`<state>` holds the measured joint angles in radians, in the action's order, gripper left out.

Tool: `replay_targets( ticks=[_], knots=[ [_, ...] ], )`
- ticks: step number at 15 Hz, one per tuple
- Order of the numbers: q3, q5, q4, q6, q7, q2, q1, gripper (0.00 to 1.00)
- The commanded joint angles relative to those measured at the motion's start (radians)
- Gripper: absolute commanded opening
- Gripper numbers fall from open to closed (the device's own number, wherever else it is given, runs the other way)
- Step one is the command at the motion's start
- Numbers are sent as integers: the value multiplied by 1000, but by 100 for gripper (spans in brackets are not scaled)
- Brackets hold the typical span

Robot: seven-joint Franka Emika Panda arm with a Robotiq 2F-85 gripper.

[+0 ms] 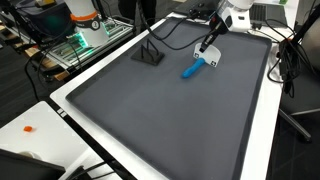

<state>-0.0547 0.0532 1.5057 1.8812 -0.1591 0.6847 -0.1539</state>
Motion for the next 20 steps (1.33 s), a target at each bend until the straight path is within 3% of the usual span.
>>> replay_targets(
  ticks=[1,10,20],
  knots=[
    [-23,41,39,-2,39,-19,25,1],
    [-37,61,49,-6,77,-21,32,1],
    [-28,67,112,-4,79,-129,38,1]
  ],
)
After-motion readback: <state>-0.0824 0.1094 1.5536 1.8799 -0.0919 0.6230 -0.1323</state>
